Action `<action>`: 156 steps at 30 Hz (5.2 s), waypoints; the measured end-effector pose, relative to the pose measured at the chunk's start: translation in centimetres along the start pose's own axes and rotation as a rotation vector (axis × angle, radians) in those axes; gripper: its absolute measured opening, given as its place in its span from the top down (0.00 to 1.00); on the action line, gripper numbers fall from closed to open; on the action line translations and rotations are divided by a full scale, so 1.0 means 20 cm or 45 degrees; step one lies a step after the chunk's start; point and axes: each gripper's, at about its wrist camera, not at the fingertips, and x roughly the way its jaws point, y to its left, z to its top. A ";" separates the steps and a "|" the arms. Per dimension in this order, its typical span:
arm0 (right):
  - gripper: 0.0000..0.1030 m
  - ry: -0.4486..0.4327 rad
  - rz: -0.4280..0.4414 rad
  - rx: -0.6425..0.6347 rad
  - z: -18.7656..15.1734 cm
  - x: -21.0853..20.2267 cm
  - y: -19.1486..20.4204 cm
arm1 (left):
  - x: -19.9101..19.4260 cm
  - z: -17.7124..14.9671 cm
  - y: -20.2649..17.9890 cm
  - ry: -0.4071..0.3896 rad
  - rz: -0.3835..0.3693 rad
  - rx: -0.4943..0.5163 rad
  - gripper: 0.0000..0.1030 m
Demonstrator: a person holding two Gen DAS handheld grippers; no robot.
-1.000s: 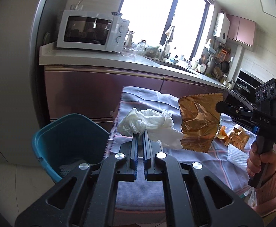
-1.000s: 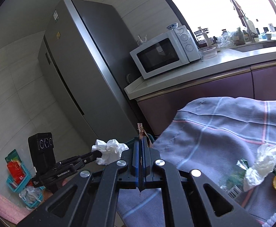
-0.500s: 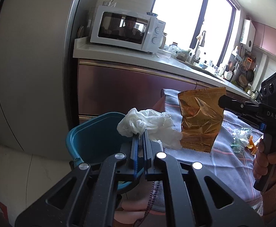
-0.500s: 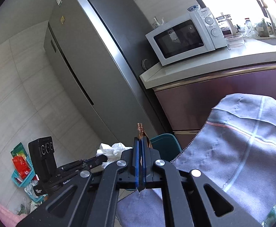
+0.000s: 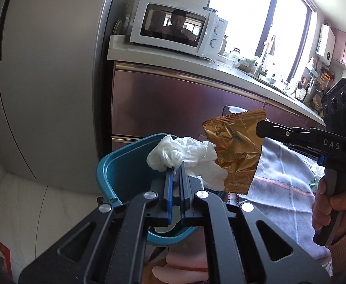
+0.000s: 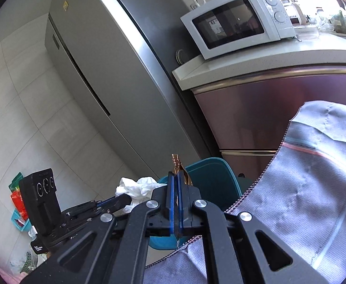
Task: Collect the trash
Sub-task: 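Carry the tissue and gold bag to the teal bin and open both grippers, then move both grippers back over the table toward the remaining trash, then grasp the second white foam net with the right gripper, then lower the left gripper around the green plastic wrapper while the right gripper holds the net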
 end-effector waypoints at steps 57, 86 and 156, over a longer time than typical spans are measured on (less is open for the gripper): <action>0.83 0.138 -0.084 0.096 -0.06 0.13 -0.12 | 0.22 -0.10 -0.18 0.027 -0.009 0.075 0.66; 0.71 -0.199 -0.506 0.105 -0.50 -1.19 -0.33 | 0.02 -0.23 -1.07 0.042 -0.487 0.392 0.58; 0.86 -0.300 -0.514 0.501 -1.06 -1.61 -0.59 | 0.30 -0.35 -1.60 0.359 -0.591 0.560 0.62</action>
